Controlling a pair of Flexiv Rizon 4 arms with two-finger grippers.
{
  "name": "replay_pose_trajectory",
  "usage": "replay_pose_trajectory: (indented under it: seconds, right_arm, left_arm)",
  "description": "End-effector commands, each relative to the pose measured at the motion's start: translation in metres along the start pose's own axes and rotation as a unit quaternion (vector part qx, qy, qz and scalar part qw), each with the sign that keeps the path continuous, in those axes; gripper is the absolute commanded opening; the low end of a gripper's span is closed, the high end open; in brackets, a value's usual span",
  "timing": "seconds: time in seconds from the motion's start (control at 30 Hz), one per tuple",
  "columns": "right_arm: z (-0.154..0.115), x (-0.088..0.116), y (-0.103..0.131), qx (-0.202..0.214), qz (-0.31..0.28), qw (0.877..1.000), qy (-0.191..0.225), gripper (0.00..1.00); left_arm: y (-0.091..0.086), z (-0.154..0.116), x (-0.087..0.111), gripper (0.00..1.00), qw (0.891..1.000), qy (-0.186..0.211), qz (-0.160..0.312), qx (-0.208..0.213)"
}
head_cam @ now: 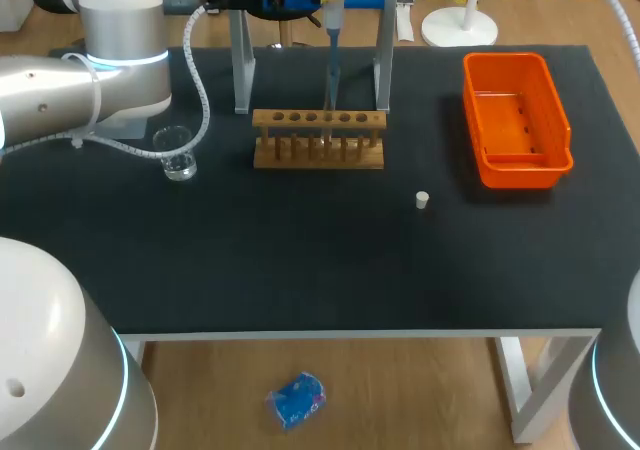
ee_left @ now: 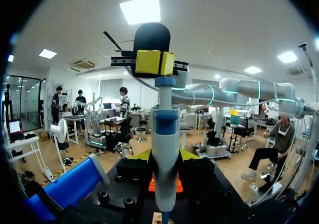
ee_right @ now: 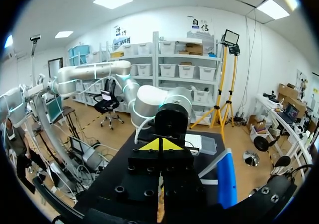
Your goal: Invert the test tube, pick up the pipette, mount the tip to pipette, aspirate from beaker and dispense into the tube, eject the tip, return the pipette, and cap with the stopper.
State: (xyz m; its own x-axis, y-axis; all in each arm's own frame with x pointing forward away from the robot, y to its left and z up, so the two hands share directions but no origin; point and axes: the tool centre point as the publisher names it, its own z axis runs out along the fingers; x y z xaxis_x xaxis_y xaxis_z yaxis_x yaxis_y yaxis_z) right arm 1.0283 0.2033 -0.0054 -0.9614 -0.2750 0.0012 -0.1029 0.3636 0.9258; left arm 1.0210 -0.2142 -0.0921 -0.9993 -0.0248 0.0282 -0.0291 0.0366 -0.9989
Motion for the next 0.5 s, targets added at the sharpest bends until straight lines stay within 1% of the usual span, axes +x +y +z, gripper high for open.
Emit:
replay_pose_trajectory:
  seconds: [0.03, 0.3, 0.33, 0.37, 0.43, 0.47, 0.5]
  right_arm:
    - [-0.003, 0.001, 0.003, 0.003, -0.002, 1.0, -0.001, 0.0]
    - [-0.009, 0.002, 0.007, 0.004, -0.006, 1.0, -0.007, 0.0]
    - [-0.011, 0.002, 0.008, 0.006, -0.005, 1.0, -0.011, 0.07]
    - [-0.013, 0.002, 0.008, 0.006, -0.005, 1.0, -0.011, 0.26]
    - [-0.018, 0.005, 0.009, 0.008, -0.004, 1.0, -0.016, 0.44]
    - [-0.022, 0.006, 0.009, 0.009, -0.003, 1.0, -0.02, 0.96]
    - [-0.025, 0.007, 0.009, 0.009, -0.003, 1.0, -0.021, 1.0]
  left_arm:
    - [-0.001, 0.0, 0.001, 0.0, 1.0, -0.001, 0.0, 0.0]
    - [-0.001, 0.0, 0.001, 0.0, 1.0, -0.001, 0.0, 0.0]
    - [-0.001, 0.0, 0.001, 0.0, 1.0, -0.001, 0.0, 0.0]
    - [-0.001, 0.0, 0.001, 0.0, 1.0, -0.001, 0.0, 0.0]
    - [-0.001, 0.0, 0.001, 0.0, 1.0, -0.001, 0.0, 0.0]
    - [-0.001, 0.0, 0.001, 0.0, 1.0, -0.001, 0.0, 0.0]
    - [-0.001, 0.0, 0.001, 0.0, 1.0, -0.001, 0.0, 0.0]
